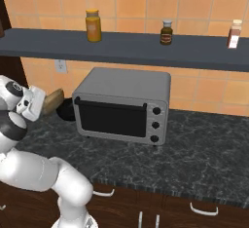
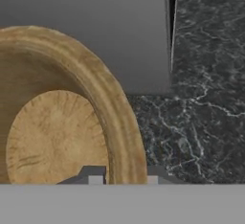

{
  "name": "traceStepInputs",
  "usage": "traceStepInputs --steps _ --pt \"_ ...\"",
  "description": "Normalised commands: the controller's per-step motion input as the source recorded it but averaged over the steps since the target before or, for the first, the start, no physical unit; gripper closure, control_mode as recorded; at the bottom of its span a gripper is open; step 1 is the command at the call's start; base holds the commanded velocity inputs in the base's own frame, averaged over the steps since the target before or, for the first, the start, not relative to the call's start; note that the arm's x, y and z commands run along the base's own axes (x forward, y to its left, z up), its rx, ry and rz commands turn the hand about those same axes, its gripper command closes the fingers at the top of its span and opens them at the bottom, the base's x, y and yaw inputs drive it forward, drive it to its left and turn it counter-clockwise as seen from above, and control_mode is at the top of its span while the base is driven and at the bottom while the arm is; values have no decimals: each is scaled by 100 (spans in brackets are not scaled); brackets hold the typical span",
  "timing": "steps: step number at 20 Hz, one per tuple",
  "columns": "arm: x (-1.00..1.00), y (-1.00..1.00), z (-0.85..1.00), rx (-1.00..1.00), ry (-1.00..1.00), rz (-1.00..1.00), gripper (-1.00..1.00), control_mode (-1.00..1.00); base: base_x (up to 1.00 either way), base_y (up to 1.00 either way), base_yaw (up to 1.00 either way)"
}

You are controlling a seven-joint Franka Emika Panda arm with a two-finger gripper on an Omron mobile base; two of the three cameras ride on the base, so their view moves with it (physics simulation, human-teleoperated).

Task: Pick up the bowls on the counter and stack them on top of one another in the open cabinet. Place the smaller bowl on top of the larger bowl.

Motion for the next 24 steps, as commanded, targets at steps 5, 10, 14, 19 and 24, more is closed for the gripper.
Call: traceStepInputs --steps 5,10,14,19,24 --pt "83 0 -13 0 0 0 100 -100 0 0 0" --pt "88 0 -43 0 0 0 100 -100 0 0 0" --pt "92 0 -31 -1 0 0 -100 -100 0 0 0" --pt "65 1 -10 -2 0 -1 -100 -100 0 0 0" --pt "-86 26 -2 1 -6 -8 -100 -100 0 0 0"
